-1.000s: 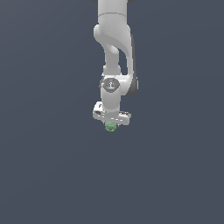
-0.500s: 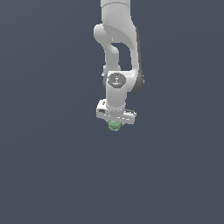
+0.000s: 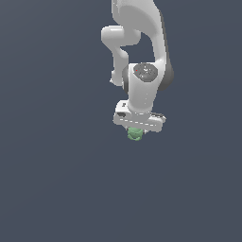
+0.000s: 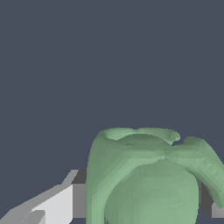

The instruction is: Pick up the object and move it to a goal position.

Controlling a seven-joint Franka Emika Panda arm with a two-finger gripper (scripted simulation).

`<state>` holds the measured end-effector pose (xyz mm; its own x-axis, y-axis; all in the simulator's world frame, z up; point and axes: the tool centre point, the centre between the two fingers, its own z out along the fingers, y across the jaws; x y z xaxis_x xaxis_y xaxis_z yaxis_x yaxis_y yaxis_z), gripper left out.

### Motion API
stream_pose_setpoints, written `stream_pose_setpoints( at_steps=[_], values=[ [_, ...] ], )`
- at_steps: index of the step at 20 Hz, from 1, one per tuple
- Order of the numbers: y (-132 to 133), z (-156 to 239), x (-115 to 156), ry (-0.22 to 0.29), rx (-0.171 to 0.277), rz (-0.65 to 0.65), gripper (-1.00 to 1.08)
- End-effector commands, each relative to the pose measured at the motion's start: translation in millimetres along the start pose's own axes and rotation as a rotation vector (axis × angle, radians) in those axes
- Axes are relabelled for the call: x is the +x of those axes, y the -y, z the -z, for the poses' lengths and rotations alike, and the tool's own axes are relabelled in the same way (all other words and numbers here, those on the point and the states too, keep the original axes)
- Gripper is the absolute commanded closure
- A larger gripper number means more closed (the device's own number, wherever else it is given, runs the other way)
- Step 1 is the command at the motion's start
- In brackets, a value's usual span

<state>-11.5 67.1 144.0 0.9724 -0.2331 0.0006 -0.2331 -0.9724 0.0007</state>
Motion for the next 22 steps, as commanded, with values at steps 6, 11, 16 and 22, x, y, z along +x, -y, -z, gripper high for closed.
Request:
stream_pose_setpoints(
  at_steps=[6,11,16,22],
  values=[
    [49,63,19,0.0,0.0,0.0,1.08],
    [77,97,30,0.0,0.0,0.0,1.08],
    [100,126,40,0.0,0.0,0.0,1.08],
    [123,155,50,0.0,0.0,-0.001,1.08]
  ],
)
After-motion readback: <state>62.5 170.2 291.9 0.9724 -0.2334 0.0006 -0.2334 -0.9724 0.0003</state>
